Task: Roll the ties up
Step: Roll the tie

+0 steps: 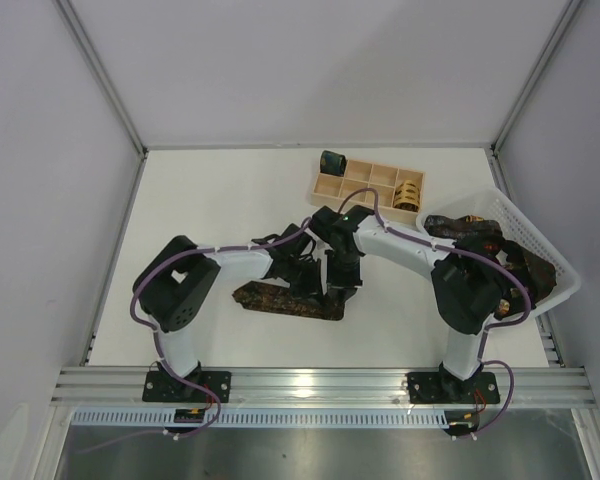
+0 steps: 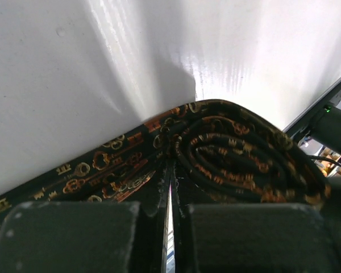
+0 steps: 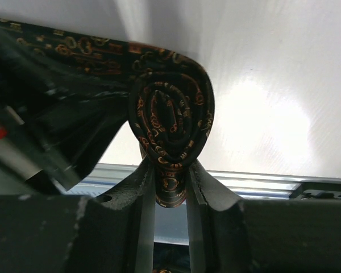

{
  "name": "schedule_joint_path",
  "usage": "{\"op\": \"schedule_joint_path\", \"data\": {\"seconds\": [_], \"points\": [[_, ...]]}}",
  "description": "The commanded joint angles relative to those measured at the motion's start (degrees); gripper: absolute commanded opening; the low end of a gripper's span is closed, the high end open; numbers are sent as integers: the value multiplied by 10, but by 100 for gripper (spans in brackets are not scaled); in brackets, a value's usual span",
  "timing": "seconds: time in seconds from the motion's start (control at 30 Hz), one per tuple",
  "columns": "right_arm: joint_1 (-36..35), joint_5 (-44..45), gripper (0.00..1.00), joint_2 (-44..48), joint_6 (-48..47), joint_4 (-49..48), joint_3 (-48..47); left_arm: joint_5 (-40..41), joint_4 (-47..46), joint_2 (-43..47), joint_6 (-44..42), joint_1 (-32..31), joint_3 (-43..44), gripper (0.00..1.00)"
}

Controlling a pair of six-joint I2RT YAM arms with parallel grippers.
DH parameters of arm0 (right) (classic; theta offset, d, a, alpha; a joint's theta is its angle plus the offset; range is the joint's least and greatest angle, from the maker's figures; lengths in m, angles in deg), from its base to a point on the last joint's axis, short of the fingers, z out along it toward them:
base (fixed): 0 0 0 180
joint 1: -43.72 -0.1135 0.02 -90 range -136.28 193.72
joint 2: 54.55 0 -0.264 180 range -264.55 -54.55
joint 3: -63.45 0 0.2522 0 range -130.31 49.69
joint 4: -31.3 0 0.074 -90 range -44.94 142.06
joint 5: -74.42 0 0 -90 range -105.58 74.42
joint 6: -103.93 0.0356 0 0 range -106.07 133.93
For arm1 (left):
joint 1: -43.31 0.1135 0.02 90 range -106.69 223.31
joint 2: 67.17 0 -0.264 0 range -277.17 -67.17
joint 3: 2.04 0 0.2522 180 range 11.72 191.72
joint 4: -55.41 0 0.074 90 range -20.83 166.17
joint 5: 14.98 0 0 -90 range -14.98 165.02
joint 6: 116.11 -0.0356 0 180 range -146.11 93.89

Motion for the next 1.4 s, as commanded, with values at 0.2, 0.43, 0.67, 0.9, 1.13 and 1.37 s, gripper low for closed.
{"op": "schedule_joint_path", "data": {"seconds": [0.2,0.43,0.67,0.9,1.13,1.37], "points": [[-22,-20,0,-33,40,-43,-23,25,32,-7,-6,-4,21,2],[-20,-19,0,-61,65,-51,-20,89,121,11,-38,-2,40,5],[-18,-8,0,-68,84,-46,-24,104,123,78,-51,5,14,10],[-18,-13,0,-77,82,-44,-38,136,131,135,-55,40,-29,8],[-23,-22,10,-112,83,-28,-81,110,99,97,-54,75,-76,4],[-22,-40,26,-122,90,-46,-98,102,79,92,-39,75,-89,4]]}}
